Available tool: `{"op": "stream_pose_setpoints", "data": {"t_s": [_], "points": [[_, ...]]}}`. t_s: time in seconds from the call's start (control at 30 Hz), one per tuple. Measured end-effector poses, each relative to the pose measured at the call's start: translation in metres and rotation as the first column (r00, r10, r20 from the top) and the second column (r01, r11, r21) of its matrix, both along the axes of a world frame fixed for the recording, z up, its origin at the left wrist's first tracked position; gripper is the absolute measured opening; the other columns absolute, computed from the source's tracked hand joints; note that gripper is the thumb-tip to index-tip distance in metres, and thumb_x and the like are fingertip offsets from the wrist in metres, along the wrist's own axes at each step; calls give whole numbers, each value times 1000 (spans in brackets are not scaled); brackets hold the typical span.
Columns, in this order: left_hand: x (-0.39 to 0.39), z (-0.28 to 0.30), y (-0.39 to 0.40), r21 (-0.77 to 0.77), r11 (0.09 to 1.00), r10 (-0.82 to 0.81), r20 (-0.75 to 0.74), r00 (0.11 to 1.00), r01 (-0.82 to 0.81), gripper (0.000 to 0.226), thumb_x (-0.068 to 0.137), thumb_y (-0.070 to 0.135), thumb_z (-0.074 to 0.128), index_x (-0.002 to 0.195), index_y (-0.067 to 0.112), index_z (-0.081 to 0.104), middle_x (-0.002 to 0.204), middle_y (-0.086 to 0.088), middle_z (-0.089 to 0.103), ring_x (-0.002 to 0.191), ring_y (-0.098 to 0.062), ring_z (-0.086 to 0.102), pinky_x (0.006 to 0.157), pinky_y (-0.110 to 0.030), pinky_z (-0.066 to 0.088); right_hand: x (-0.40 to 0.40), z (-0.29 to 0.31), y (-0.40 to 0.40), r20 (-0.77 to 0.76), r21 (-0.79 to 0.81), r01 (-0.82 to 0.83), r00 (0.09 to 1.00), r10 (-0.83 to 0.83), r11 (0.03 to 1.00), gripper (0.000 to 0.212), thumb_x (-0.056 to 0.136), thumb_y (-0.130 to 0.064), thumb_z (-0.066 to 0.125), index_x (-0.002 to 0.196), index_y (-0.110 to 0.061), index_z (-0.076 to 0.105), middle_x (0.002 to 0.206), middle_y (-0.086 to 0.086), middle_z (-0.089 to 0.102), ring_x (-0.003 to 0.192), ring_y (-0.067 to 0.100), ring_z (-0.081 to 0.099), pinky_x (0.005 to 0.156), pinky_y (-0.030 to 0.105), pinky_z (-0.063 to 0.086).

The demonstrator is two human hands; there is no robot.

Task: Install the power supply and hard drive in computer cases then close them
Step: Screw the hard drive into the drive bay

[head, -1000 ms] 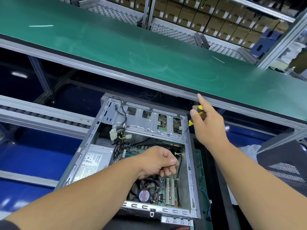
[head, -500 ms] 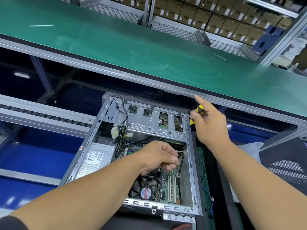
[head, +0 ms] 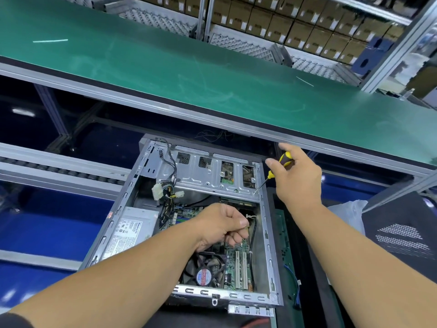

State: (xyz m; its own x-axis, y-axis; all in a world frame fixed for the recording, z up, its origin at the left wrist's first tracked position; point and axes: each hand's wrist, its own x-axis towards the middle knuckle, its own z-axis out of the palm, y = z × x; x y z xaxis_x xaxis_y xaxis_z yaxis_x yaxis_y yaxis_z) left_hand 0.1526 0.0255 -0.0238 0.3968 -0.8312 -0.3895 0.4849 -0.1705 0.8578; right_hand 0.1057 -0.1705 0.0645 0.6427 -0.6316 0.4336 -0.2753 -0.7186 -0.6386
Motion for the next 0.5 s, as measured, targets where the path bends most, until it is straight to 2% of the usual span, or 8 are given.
{"op": "stream_pose_setpoints", "data": {"t_s": [0.1, 0.2, 0.33, 0.4, 0.5], "points": [[0, 1, 0, 2, 999, 34, -23, 999, -33, 6, 99, 7, 64, 97, 2, 67, 79, -15, 73, 58, -15, 64, 50, -22, 51, -4, 1, 0, 15, 10, 37, 999, -37, 999, 45, 91, -44, 75, 133, -35, 63, 83, -13, 62, 80, 14, 65, 77, 37, 57], [3, 2, 0, -1, 991, 135, -67, 989, -135, 9, 100, 9, 63, 99, 1, 67, 78, -14, 73, 58, -14, 63, 52, -22, 51, -10, 5, 0, 2, 68, 35, 999, -35, 997, 47, 95, -41, 70, 141, -39, 58, 87, -12, 63, 86, 16, 67, 81, 39, 58], [12, 2, 1, -5, 944, 322, -196, 926, -330, 14, 100, 14, 64, 101, 1, 69, 82, -14, 74, 61, -14, 64, 55, -23, 54, -17, 14, 20, 138, 154, -144, 983, 123, 978, 38, 94, -38, 68, 131, -46, 60, 86, -10, 65, 86, 18, 72, 83, 47, 61], [15, 2, 1, -18, 929, 348, -293, 891, -369, 15, 99, 15, 65, 99, 2, 72, 85, -15, 75, 63, -15, 66, 56, -24, 56, -20, 14, 34, 191, 207, -226, 964, 187, 952, 37, 93, -37, 68, 128, -46, 61, 87, -10, 66, 86, 18, 73, 82, 49, 62], [16, 2, 1, -47, 911, 348, -444, 826, -409, 16, 94, 17, 69, 96, 2, 75, 87, -15, 74, 64, -16, 68, 54, -25, 56, -24, 11, 44, 248, 283, -265, 949, 197, 922, 38, 94, -30, 69, 130, -37, 62, 85, -13, 66, 84, 17, 75, 79, 48, 63]]}}
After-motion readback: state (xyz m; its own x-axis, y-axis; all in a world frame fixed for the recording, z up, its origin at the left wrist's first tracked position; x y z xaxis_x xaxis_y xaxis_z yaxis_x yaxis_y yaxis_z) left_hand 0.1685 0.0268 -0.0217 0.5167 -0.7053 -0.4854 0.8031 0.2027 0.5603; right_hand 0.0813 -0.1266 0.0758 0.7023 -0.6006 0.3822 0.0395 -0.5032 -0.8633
